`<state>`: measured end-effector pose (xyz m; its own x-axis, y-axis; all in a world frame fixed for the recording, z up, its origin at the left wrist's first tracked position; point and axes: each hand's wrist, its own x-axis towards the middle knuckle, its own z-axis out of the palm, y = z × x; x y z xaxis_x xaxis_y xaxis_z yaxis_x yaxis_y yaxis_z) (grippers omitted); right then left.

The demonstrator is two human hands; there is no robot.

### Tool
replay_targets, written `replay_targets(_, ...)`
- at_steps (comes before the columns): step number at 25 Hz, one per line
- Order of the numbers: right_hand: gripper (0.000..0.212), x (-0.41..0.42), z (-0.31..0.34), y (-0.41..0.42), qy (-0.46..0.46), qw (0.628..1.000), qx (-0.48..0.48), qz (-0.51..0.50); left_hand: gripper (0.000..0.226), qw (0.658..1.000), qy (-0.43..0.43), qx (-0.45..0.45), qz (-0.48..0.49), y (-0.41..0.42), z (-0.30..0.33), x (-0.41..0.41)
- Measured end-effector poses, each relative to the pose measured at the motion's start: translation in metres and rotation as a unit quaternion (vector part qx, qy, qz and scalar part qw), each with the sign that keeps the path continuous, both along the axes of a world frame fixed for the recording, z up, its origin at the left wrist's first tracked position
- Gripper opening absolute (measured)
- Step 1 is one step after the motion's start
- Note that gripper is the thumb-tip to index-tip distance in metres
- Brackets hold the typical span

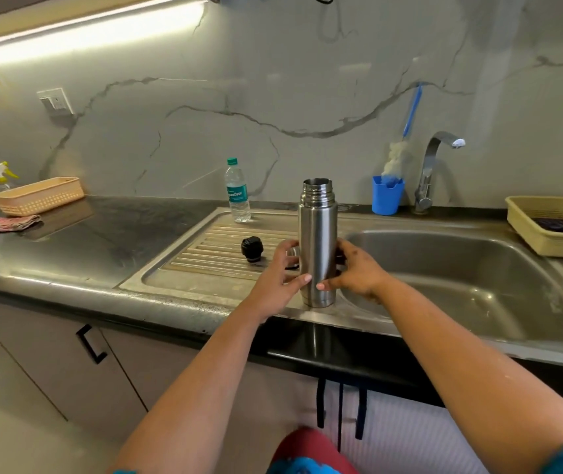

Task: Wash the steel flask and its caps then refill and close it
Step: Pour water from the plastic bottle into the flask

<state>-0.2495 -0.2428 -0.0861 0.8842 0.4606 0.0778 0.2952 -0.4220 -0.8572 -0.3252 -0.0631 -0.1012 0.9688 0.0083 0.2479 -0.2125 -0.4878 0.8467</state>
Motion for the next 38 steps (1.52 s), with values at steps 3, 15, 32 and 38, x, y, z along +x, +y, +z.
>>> replay_targets(3,0.099,-0.003,-0.001,0.001,-0.016,0.999,-0.027,-0.011,0.065,0.999,0.027,0.035,0.008,0.004,0.001,0.004)
replay_targets(15,0.016,-0.055,0.001,0.115,-0.324,0.939,0.01,0.115,0.011,0.982,-0.005,0.063,0.176,0.142,0.001,-0.018)
replay_targets(32,0.061,0.047,-0.035,0.192,-0.16,0.897,-0.318,0.26,0.012,0.923,-0.145,0.316,0.164,0.272,0.06,0.139)
replay_targets(38,0.062,0.04,-0.028,0.195,-0.177,0.861,-0.388,0.278,0.055,0.878,-0.099,0.437,0.168,0.249,0.115,0.232)
